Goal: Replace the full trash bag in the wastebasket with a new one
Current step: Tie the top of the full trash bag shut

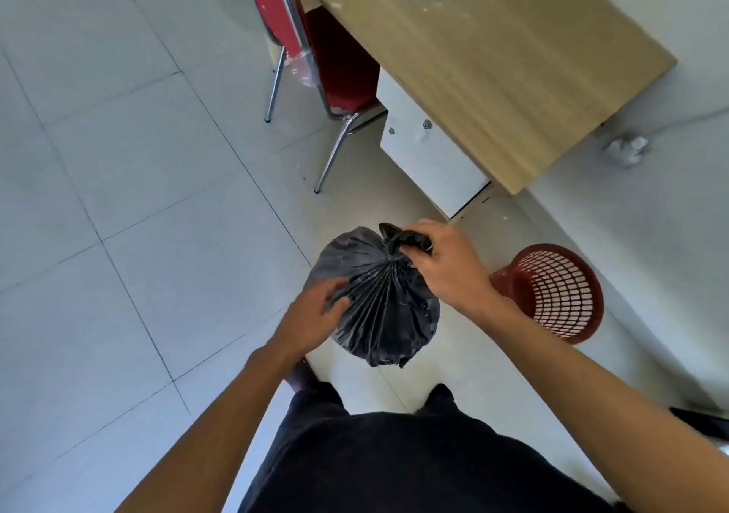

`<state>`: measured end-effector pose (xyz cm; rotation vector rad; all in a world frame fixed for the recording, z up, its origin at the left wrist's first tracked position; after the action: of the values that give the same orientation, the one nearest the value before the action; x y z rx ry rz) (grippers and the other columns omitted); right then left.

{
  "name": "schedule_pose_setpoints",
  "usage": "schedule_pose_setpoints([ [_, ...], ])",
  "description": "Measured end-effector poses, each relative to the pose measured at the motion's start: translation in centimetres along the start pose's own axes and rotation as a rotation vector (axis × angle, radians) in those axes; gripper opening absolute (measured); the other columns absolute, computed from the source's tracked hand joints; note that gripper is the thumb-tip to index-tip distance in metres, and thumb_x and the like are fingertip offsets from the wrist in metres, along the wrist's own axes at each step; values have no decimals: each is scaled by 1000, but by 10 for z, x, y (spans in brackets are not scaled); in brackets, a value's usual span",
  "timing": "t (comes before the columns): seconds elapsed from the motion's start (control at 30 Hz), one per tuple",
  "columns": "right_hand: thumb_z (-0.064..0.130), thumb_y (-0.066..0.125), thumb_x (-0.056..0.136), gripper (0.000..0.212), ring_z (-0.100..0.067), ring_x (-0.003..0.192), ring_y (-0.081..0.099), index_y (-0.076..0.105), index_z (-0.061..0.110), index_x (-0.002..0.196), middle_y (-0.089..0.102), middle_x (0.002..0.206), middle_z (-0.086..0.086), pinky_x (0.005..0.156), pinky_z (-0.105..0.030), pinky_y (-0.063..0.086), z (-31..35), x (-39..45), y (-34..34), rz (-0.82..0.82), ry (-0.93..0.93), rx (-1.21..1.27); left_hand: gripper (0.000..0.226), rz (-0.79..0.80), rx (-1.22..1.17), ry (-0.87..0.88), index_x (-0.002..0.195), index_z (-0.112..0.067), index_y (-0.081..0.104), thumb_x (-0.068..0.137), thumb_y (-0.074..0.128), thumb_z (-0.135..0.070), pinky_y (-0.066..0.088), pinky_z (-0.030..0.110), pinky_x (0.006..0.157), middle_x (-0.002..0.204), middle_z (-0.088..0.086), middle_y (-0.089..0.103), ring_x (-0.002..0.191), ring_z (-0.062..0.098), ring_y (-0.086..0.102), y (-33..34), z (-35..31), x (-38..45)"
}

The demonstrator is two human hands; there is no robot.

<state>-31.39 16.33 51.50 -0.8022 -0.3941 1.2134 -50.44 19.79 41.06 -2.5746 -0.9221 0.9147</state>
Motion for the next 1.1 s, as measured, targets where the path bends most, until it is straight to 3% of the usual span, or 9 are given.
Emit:
schedule_pose_setpoints([
  [0.13, 12, 67, 88, 18, -14, 87, 65, 75, 15, 104, 71, 97, 3, 83, -33, 51, 75, 63, 56, 23, -30, 46, 34, -91, 12, 42, 130, -25, 56, 96, 56, -28, 48, 37, 99, 131, -5, 56, 116, 13, 56, -107, 34, 0],
  [0.27, 13, 67, 87, 18, -20, 83, 70, 76, 16, 103, 74, 96, -1, 80, -43, 56, 137, 135, 106, 25, -42, 99, 29, -216, 24, 58, 125, -24, 58, 97, 55, -25, 48, 32, 93, 123, -8, 55, 111, 13, 56, -208, 65, 16],
  [0.53, 9, 67, 83, 20, -22, 85, 70, 75, 16, 100, 71, 95, -2, 80, -46, 58, 235, 298, 187, 71, -97, 232, 38, -328, 125, 14, 122, -22, 60, 93, 44, -41, 49, 29, 88, 121, -4, 61, 106, 14, 59, -357, 103, 68],
  [0.67, 4, 66, 82, 23, -21, 90, 69, 74, 16, 100, 69, 97, 1, 82, -44, 58, 282, 403, 232, 104, -117, 289, 29, -408, 145, -29, 120, -20, 61, 97, 50, -33, 41, 21, 88, 122, -4, 60, 110, 13, 57, -457, 132, 120],
  [0.83, 3, 65, 82, 28, -13, 88, 71, 76, 20, 101, 74, 96, 5, 85, -38, 58, 345, 523, 263, 201, -85, 288, 27, -475, 154, -71, 123, -23, 59, 98, 51, -29, 43, 26, 94, 124, -9, 59, 112, 11, 55, -585, 144, 177],
  [1.0, 7, 65, 79, 25, -12, 79, 71, 77, 25, 92, 75, 85, 8, 78, -40, 60, 407, 647, 275, 181, -105, 260, 25, -505, 162, 4, 122, -25, 59, 98, 52, -27, 37, 21, 90, 123, -10, 57, 114, 10, 53, -702, 133, 272],
  [1.1, 6, 67, 78, 23, -12, 77, 71, 77, 25, 87, 74, 82, 9, 74, -40, 60, 438, 730, 286, 135, -96, 266, 27, -456, 188, 69, 123, -25, 58, 97, 52, -29, 43, 30, 92, 126, -8, 56, 116, 12, 52, -767, 132, 342],
])
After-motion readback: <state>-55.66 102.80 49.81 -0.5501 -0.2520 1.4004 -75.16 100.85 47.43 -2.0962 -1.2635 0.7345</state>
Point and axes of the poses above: each hand's wrist, its own x-axis towards the middle knuckle, its own y-axis out of the palm, z = x × y, the point moved 8 cm from there along x, towards the middle knuckle
